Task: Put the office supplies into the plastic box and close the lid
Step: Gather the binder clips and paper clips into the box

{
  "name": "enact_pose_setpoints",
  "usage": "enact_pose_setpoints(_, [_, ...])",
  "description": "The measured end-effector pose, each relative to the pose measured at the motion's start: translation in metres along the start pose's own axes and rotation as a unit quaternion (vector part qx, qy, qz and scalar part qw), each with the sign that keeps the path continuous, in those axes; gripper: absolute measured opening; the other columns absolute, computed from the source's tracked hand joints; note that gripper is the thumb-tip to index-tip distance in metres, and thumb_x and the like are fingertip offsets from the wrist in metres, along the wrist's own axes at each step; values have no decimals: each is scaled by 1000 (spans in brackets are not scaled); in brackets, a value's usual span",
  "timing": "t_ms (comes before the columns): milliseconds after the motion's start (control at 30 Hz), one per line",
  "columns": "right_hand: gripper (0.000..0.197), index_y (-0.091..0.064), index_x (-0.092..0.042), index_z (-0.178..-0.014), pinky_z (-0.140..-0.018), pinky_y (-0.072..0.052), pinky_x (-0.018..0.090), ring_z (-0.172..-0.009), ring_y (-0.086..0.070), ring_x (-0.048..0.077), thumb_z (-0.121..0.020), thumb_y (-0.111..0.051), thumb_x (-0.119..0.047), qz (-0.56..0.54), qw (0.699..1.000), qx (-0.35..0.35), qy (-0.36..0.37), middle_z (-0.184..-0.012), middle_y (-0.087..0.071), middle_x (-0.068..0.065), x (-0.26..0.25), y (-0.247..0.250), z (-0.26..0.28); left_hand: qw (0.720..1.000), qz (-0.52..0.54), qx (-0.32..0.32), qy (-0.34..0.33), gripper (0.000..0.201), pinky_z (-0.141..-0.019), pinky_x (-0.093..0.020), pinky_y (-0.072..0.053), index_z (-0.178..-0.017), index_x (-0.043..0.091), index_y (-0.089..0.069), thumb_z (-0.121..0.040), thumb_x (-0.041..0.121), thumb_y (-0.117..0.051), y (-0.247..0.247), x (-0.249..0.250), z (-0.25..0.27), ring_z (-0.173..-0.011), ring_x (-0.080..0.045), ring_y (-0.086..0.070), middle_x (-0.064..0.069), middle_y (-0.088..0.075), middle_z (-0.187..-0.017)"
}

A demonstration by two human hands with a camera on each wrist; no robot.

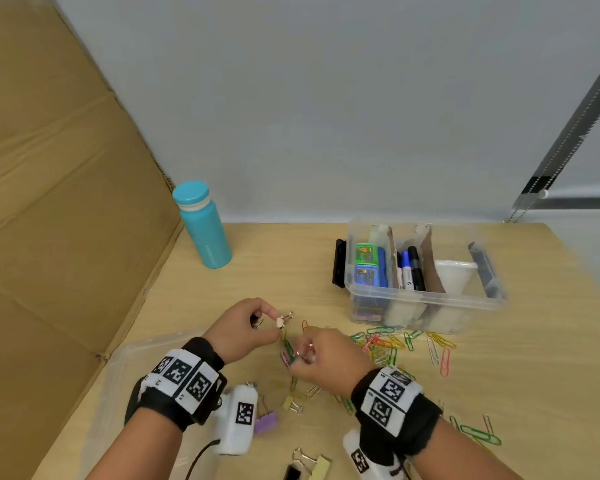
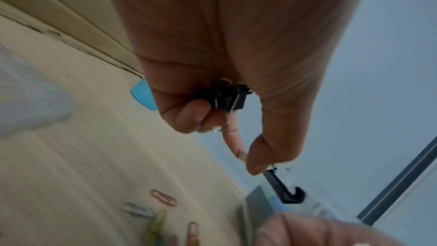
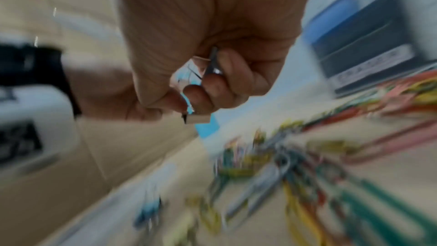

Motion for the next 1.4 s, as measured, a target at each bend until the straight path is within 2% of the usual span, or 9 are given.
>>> enact_pose_setpoints(200, [6, -60, -12, -79, -63, -44, 20, -58, -49, 6, -81, -63, -17, -164, 970, 177, -18, -63, -53, -7, 47, 140, 42, 994, 87, -17, -63, 18, -50, -13, -28, -91, 23, -64, -81, 10, -71, -17, 50, -6, -49, -2, -33, 8, -33, -63])
enact_pose_setpoints(433, [26, -66, 2, -83, -62, -46, 29, -63, -56, 20, -81, -61, -23, -69, 937, 298, -168, -76, -68, 12, 143, 253, 18, 984, 148, -36, -92, 19, -51, -11, -30, -92, 22, -65, -81, 6, -70, -40, 88, -12, -51, -1, -33, 14, -36, -61])
enact_pose_setpoints(567, [24, -64, 4, -79, -68, -55, 35, -62, -62, 27, -86, -53, -17, -67, 942, 221, -243, -85, -71, 18, 177, 253, -5, 982, 160, -47, -91, 19, -52, -13, -33, -94, 21, -66, -82, 7, -70, -49, 97, -13, -52, -2, -34, 16, -39, -60])
enact_pose_setpoints(700, [51, -45, 6, -130, -96, -49, 44, -104, -63, 36, -90, -54, -25, -68, 948, 182, -250, -119, -62, 24, 174, 248, -7, 980, 174, -46, -81, 18, -52, -12, -35, -97, 17, -66, -82, 7, -70, -52, 101, -13, -51, -2, -35, 11, -37, -63])
enact_pose_setpoints(833, [53, -31, -3, -144, -101, -39, 35, -127, -47, 29, -96, -46, -20, -15, 958, 201, -205, -142, -45, 17, 163, 242, 11, 981, 164, -51, -86, 18, -53, -13, -35, -97, 16, -66, -82, 8, -70, -57, 114, -12, -52, -3, -35, 9, -35, -68])
enact_pose_setpoints(967, [47, -37, -10, -143, -107, -37, 35, -131, -43, 24, -97, -42, -13, 27, 955, 253, -155, -146, -41, 11, 168, 224, 40, 988, 90, -54, -113, 17, -57, -18, -35, -97, 21, -63, -82, 15, -69, -67, 149, -28, -56, -4, -36, 10, -37, -71])
enact_pose_setpoints(1100, [56, -16, -21, -153, -111, -30, 32, -141, -27, 21, -99, -33, -19, 38, 952, 280, -118, -160, -11, -3, 181, 188, 54, 990, -18, -43, -134, 16, -61, -16, -34, -94, 23, -60, -81, 21, -68, -92, 213, -72, -68, 1, -42, 13, -45, -86])
enact_pose_setpoints(1233, [55, -21, -22, -152, -104, -39, 30, -135, -38, 17, -98, -33, -19, 27, 935, 343, -90, -160, -12, -8, 181, 183, 59, 984, -116, -34, -128, 21, -73, -26, -45, -100, 18, -62, -80, 20, -68, -126, 264, -125, -81, -16, -54, -3, -50, -110])
enact_pose_setpoints(1400, [56, -20, -22, -152, -100, -43, 26, -132, -42, 12, -98, -33, -19, 43, 935, 341, -83, -160, -8, -11, 179, 186, 61, 959, -244, -109, -92, 49, -101, -34, -45, -135, 12, -46, -87, 12, -59, -161, 269, -170, -121, -29, -53, -12, -46, -138])
Point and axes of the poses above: each hand's wrist, its own z-axis away from the middle knuckle, its own y-axis out of the back of the hand, x = y × z, the point moved 7 cm from there along -z, towards the middle knuckle
